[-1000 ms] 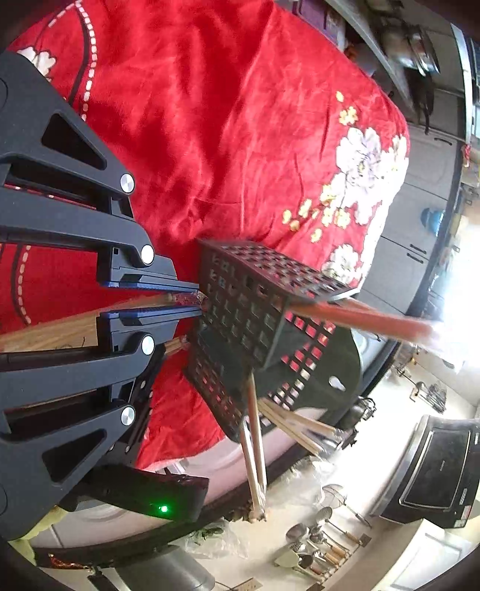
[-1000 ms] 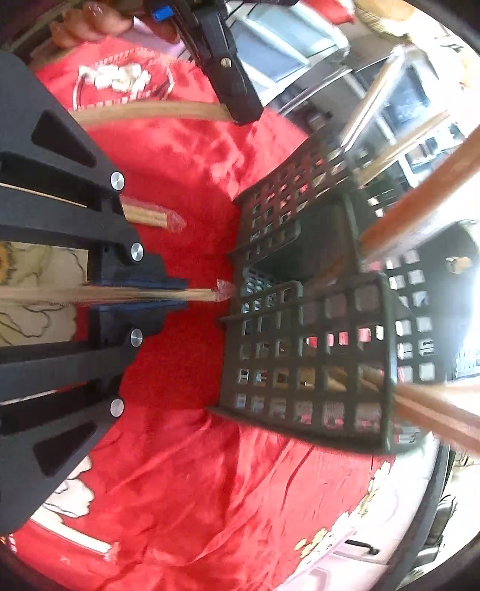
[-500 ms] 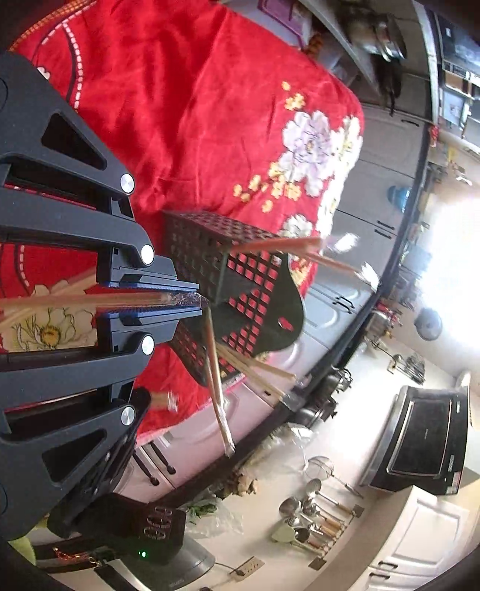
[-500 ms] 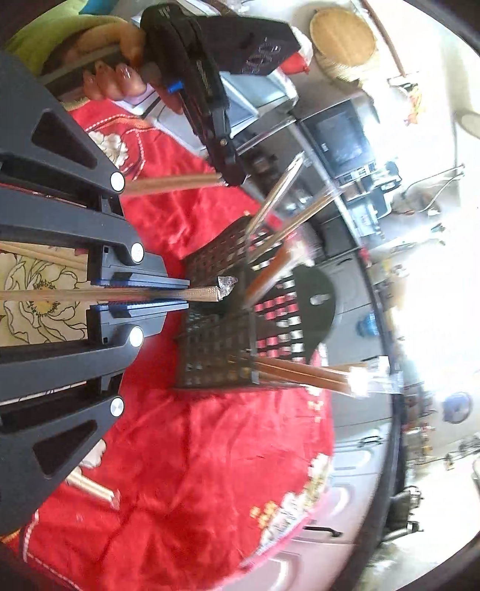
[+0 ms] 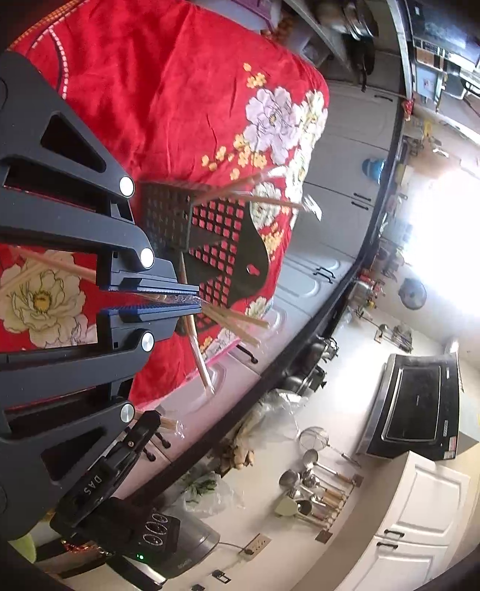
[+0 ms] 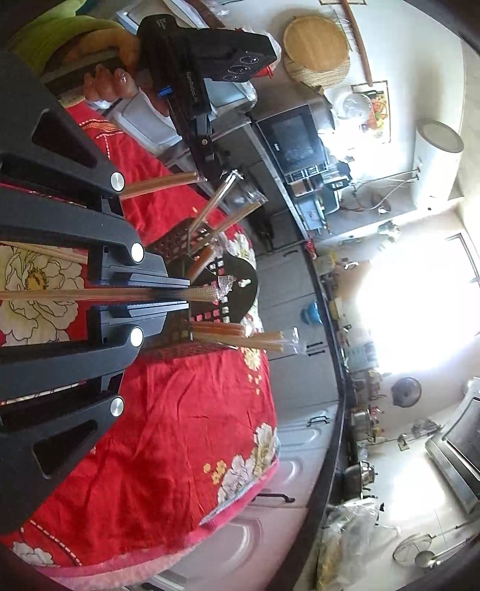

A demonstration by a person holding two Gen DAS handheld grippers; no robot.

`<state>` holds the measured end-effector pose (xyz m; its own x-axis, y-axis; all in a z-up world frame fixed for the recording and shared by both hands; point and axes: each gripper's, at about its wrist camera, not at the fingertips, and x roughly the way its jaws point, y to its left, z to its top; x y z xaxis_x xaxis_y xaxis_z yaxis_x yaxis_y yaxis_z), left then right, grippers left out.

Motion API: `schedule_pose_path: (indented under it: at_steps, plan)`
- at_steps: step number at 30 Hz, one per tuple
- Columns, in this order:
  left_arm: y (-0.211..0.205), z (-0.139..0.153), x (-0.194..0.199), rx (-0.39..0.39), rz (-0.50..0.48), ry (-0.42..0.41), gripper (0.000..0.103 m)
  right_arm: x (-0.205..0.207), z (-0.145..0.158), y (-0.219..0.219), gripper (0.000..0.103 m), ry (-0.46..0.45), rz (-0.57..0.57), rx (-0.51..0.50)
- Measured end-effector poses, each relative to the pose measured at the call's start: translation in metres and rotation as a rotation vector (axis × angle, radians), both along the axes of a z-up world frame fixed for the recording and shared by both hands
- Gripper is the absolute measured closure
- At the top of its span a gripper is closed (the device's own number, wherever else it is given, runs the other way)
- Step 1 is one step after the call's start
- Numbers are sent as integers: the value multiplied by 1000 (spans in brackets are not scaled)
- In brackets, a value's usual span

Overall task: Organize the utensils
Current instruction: 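Lift the left tool's chopsticks toward the caddy while the right tool carries its pair there, then carry the left tool's chopsticks over the caddy while the right tool brings its pair above it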

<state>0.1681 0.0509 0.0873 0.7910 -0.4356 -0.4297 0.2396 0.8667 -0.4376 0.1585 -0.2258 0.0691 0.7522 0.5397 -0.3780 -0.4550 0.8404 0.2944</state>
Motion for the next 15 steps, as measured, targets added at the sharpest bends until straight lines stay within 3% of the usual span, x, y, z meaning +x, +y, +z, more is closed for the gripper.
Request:
schedule_pose_path:
  at_steps: [15]
  plan:
    - [-18, 47, 1, -1, -76, -114, 101, -7, 19, -12, 97, -60, -24, 48]
